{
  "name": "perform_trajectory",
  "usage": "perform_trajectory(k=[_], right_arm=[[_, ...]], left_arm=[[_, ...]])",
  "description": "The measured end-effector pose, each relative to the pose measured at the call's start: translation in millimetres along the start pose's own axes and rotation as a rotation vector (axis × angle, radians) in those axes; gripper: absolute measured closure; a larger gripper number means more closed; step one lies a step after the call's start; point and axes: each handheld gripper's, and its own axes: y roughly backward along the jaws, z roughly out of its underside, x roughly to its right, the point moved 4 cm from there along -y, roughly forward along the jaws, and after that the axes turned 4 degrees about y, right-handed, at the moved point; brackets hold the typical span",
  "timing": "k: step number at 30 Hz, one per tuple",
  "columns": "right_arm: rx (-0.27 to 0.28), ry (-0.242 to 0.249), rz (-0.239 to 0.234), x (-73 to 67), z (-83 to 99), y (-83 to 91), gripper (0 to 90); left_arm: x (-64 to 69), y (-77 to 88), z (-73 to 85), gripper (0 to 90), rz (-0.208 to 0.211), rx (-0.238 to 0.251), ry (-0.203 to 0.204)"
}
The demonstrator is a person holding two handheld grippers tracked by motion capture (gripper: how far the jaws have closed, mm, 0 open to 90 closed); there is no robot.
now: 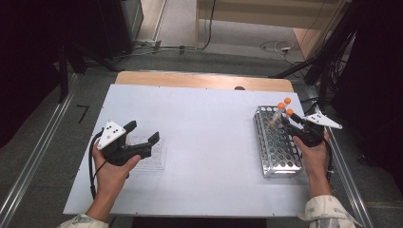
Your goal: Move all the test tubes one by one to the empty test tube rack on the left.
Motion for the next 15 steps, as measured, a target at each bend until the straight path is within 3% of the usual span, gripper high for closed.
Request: perform_trajectory(k=[9,15], right_arm=[[-0.004,0.004,-0.024,1.9,-1.0,-2.0,67.2],[-0.007,0.012,-0.029,1.1,-1.7,-3.1,70.7]], left_arm=[[0.2,-0.7,0.8,11.1,0.001,-0.005,-0.003],[0.5,-0.9,1.1,11.2,0.004,-0.005,-0.001]])
